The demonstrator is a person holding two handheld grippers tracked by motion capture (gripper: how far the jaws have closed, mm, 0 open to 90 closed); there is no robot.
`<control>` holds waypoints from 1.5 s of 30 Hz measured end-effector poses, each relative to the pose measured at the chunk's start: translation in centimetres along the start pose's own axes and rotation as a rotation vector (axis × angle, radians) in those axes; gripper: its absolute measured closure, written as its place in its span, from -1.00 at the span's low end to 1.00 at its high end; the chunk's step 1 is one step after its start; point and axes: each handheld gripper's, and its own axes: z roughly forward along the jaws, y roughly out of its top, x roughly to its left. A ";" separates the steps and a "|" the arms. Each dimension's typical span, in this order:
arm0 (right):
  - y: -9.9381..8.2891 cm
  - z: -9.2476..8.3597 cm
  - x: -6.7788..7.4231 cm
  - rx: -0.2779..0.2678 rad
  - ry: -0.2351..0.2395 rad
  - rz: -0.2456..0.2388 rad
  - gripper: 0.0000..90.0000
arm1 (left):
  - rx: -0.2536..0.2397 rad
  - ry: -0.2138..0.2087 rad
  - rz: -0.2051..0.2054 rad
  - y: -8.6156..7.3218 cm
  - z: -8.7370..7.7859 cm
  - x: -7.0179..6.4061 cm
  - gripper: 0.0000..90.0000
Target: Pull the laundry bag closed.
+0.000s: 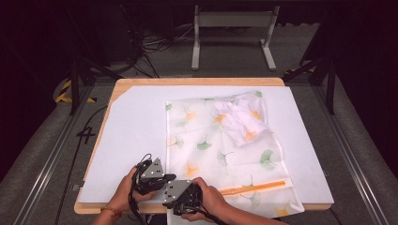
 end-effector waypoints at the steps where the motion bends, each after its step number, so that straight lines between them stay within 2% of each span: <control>1: -0.1 0.1 0.0 0.001 0.002 0.003 0.44 | 0.002 -0.001 -0.003 0.0 0.0 0.0 1.00; 5: -0.2 -0.2 -0.2 -0.001 -0.004 0.021 0.55 | -0.003 -0.003 -0.006 0.0 0.0 0.0 1.00; 9: -0.5 -0.7 -0.6 -0.012 0.001 0.056 0.58 | -0.003 -0.004 -0.006 0.0 0.0 0.0 1.00; 12: -0.7 -1.0 -0.9 -0.034 0.007 0.095 0.56 | -0.003 -0.004 -0.006 0.0 0.0 0.0 1.00; 19: -1.4 -1.9 -1.7 -0.049 -0.003 0.141 0.47 | -0.005 -0.004 -0.004 0.0 0.0 0.1 1.00; 20: -1.4 -1.9 -1.7 -0.049 -0.003 0.141 0.47 | -0.005 -0.004 -0.004 0.0 0.0 0.1 1.00; 21: -1.5 -2.3 -1.8 -0.047 -0.030 0.138 0.52 | -0.006 -0.004 -0.005 0.0 0.0 0.1 1.00; 22: -1.6 -2.3 -1.9 -0.044 -0.037 0.140 0.54 | -0.006 -0.004 -0.005 0.0 0.0 0.1 1.00; 27: -1.9 -2.3 -2.1 -0.034 -0.039 0.153 0.59 | -0.007 -0.007 -0.007 -0.1 0.0 0.1 1.00; 30: -1.8 -2.3 -2.0 -0.044 -0.027 0.152 0.59 | -0.008 -0.009 -0.008 -0.1 0.0 0.1 1.00; 35: -1.6 -2.0 -2.2 -0.069 0.040 0.170 0.53 | -0.011 -0.014 -0.013 -0.1 0.0 0.2 1.00; 37: -1.5 -1.7 -2.5 -0.068 0.052 0.174 0.53 | -0.012 -0.015 -0.016 -0.1 0.0 0.2 1.00; 38: -1.4 -1.6 -2.6 -0.065 0.067 0.172 0.51 | -0.015 -0.017 -0.022 -0.2 0.0 0.3 1.00; 39: -1.2 -1.3 -2.7 -0.050 0.106 0.173 0.47 | -0.017 -0.021 -0.026 -0.2 0.0 0.3 1.00; 41: -1.0 -0.7 -2.9 -0.025 0.114 0.170 0.38 | -0.019 -0.026 -0.034 -0.2 0.0 0.4 1.00; 45: -0.6 -0.2 -3.3 -0.014 0.118 0.178 0.28 | -0.020 -0.027 -0.044 -0.2 0.0 0.4 1.00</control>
